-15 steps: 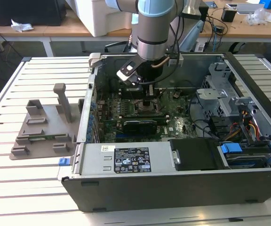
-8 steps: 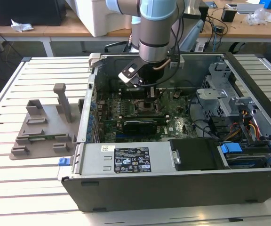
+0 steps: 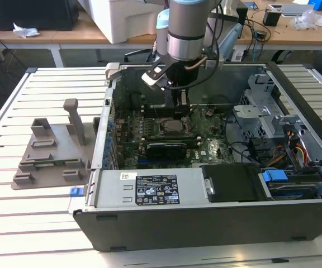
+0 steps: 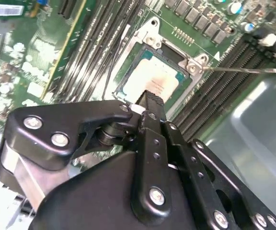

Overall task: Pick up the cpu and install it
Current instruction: 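Place the cpu into insertion slot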

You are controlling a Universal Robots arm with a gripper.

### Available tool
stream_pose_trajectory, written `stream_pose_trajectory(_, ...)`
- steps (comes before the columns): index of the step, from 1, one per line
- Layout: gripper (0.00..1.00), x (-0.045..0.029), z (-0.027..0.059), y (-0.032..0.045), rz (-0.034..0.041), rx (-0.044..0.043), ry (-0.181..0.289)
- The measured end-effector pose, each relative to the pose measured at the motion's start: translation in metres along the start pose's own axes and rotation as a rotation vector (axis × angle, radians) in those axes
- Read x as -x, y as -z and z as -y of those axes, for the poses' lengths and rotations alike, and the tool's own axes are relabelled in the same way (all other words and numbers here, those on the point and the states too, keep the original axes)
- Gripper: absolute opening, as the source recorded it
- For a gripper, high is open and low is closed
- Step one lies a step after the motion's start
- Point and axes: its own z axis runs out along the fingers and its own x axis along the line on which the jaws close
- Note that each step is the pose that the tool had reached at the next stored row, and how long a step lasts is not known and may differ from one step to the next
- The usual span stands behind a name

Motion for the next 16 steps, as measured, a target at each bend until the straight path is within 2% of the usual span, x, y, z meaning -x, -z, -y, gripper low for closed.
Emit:
stream_pose_trajectory(9, 0.11, 0.0017, 0.0011, 0.0532, 0.0028, 0.0000, 0.000)
stream_pose_trajectory(10, 0.11, 0.0018, 0.0012, 0.0555, 0.0027, 0.0000, 0.000)
stream_pose_trajectory(16, 0.11, 0.0018, 0.0012, 0.0560, 0.0027, 0.0000, 0.000)
